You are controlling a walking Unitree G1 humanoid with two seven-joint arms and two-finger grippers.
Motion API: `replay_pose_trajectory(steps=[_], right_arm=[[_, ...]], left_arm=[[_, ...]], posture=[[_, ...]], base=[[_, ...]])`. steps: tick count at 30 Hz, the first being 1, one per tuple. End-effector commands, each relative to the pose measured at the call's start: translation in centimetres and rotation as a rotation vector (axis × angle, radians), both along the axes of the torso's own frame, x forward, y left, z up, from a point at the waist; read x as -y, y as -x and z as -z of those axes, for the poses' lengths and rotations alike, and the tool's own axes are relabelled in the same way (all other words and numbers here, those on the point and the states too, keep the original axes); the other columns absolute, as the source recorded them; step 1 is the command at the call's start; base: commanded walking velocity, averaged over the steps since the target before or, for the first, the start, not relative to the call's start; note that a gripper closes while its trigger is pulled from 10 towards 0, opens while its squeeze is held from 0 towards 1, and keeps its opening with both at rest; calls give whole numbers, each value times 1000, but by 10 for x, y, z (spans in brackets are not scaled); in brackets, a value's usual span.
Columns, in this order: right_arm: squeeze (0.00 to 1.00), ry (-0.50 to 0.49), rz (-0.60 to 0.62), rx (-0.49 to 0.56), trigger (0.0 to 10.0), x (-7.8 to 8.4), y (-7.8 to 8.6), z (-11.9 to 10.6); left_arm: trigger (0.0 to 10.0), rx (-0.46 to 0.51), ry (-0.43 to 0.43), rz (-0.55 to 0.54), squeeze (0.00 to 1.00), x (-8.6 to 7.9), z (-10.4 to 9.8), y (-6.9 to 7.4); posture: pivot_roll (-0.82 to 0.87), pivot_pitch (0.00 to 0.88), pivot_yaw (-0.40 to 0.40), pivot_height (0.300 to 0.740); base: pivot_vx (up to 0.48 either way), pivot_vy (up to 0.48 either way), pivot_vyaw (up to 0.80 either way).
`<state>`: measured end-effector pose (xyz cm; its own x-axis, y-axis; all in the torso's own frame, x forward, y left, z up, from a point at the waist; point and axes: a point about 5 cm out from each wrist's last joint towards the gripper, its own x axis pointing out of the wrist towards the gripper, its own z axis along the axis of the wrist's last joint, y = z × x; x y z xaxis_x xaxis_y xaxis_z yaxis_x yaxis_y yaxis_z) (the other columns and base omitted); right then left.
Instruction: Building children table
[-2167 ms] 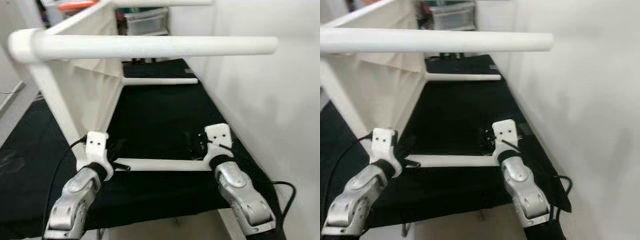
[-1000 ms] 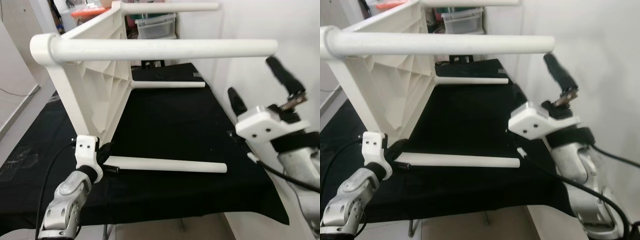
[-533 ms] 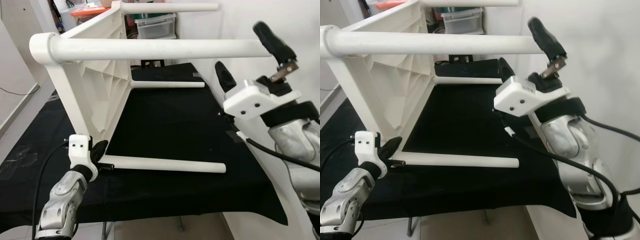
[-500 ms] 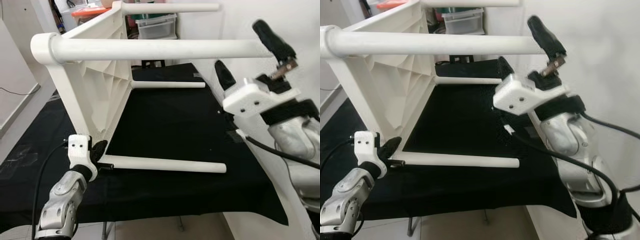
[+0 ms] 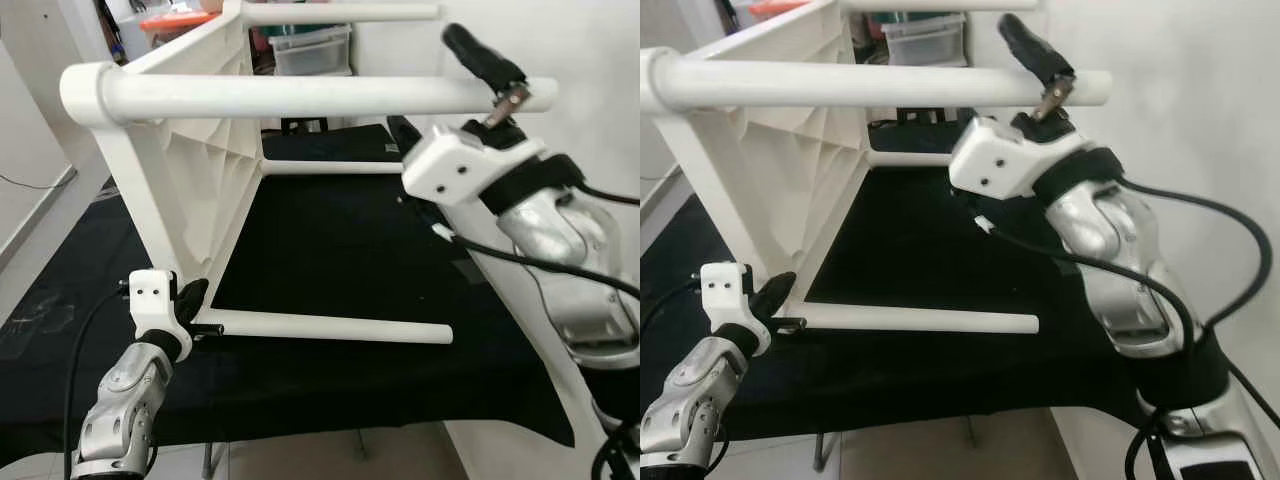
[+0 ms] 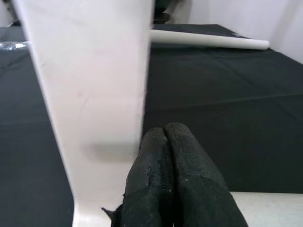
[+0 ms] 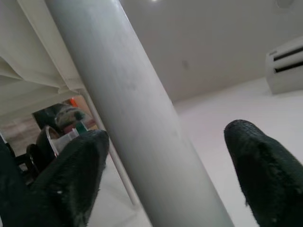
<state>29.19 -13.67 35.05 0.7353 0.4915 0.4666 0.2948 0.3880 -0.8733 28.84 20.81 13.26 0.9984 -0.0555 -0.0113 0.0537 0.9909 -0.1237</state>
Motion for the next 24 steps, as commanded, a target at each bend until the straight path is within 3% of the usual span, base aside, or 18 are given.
replay_pose_trajectory(steps=[1,15,24], right_arm=[[0,40,10,-43,0,-3,-7,3],[0,43,19,-74,0,-5,-11,5],[0,29,-4,-83,0,-8,-12,7]], left_arm=[[10000,-5,16,-37,0,-7,2,1],[10000,1,25,-57,0,-11,2,-2],[10000,5,37,-67,0,-21,2,-18]], posture=[[-121,0,30,740],[-127,0,30,740],[-130,0,31,740]], base=[[0,0,0],[0,0,0],[0,0,0]])
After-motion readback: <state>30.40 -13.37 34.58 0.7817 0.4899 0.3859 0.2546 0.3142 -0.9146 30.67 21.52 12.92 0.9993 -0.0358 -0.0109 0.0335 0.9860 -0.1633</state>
